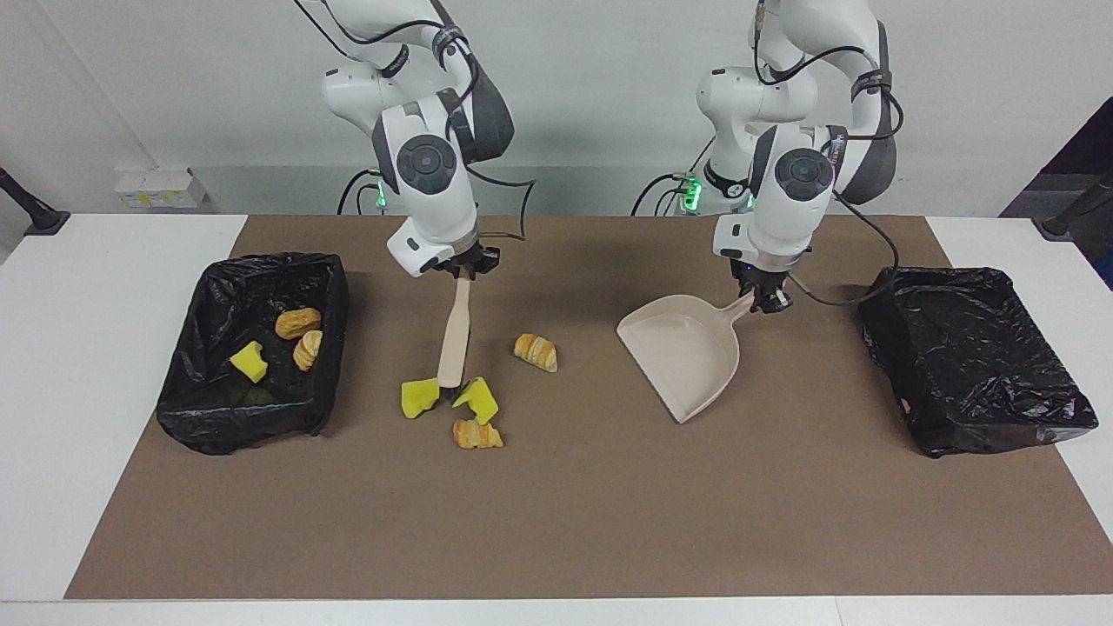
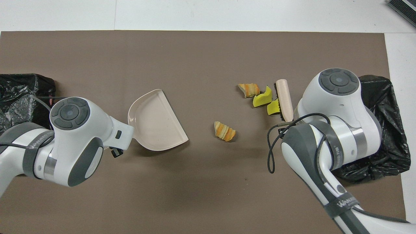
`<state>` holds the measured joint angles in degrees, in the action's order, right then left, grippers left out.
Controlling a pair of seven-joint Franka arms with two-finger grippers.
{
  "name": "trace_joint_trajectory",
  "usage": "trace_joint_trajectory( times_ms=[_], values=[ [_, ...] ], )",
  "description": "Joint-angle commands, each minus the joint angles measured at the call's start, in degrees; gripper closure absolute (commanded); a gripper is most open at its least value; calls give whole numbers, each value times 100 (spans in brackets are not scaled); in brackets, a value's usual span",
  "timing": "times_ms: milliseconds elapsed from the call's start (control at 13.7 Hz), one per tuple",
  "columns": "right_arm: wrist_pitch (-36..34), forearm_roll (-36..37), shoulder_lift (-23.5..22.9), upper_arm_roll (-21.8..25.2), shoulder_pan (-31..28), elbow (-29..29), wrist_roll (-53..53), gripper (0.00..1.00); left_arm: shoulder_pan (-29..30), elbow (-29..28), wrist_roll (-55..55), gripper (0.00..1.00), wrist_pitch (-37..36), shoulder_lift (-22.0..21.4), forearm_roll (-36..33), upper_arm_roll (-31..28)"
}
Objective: Sweep and dump trash in bin
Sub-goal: 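Keep sweeping the pieces toward the dustpan held by the left gripper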
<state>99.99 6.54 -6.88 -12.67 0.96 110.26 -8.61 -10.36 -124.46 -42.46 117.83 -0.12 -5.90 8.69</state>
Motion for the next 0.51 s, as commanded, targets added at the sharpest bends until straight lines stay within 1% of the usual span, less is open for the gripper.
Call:
trace_joint_trajectory(
  times_ms=[0, 146, 292, 438],
  values=[
    [196, 477, 29, -78, -263, 136, 482, 100, -168, -140, 142, 100, 197, -68, -16, -43],
    [423, 760, -129, -86, -368, 136, 554, 100, -168, -140, 150, 100, 197, -68, -16, -52],
    [704, 761, -339, -95, -369, 127, 554, 100, -168, -140, 168, 100, 188, -68, -16, -52],
    [846, 700, -515, -104, -308, 75, 528, 100, -177, -122, 194, 100, 92, -76, -16, -35]
  ],
)
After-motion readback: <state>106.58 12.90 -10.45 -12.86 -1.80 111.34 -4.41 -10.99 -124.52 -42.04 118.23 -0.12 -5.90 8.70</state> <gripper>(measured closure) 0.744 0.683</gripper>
